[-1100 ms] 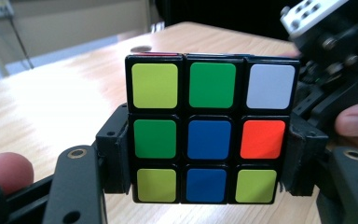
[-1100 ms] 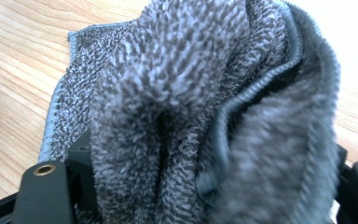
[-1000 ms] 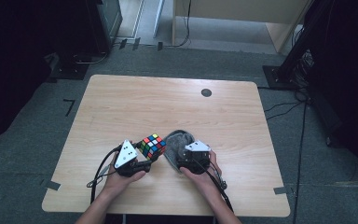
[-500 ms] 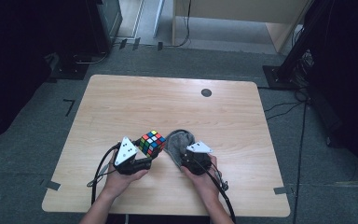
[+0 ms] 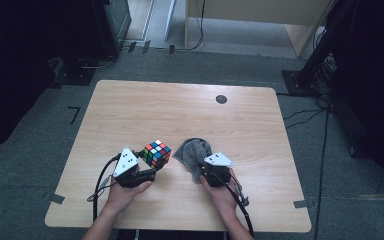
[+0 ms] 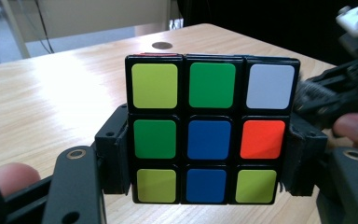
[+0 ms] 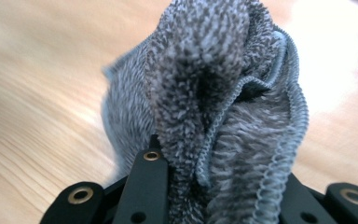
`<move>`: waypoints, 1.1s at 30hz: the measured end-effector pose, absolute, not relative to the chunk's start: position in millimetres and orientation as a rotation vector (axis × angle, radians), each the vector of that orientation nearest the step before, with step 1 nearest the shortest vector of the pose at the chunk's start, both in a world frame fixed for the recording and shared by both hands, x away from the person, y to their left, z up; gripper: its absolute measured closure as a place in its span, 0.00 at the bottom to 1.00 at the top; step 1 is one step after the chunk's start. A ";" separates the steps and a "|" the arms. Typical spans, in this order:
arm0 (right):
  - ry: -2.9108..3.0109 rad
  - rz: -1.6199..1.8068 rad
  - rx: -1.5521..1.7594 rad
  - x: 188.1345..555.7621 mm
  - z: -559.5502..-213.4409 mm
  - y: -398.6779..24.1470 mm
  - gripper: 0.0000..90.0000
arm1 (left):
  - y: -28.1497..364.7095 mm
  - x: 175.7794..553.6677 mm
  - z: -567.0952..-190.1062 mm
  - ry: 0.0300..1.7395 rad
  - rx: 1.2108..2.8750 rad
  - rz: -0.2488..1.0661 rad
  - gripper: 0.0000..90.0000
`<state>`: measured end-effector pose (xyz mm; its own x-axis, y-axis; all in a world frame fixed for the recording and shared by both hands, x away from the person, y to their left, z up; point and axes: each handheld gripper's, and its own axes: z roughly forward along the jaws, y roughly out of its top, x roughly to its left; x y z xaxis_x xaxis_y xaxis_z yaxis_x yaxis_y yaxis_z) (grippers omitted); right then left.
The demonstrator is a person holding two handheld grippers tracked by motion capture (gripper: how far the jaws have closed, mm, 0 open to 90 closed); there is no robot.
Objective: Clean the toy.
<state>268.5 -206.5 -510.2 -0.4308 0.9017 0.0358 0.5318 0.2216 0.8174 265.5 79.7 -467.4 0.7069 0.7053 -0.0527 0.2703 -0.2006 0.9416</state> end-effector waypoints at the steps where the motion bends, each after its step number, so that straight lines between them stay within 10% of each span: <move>1: 2.033 1.122 1.311 267.4 -506.5 -210.0 0.87 | 80.3 265.2 -466.9 0.775 1.772 0.479 0.38; 17: 1.937 1.588 1.040 229.0 -409.9 -206.3 0.86 | 52.0 248.5 -467.4 0.592 1.857 0.481 0.38; 33: 2.014 1.452 1.216 242.8 -430.3 -213.3 0.85 | 50.1 240.6 -451.7 0.513 1.844 0.566 0.38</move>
<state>242.8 -213.3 -430.3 -0.5567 0.8115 0.1777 0.4249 0.0944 0.9003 240.6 50.1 -451.7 0.7931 0.5937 0.1360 0.0771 -0.3193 0.9445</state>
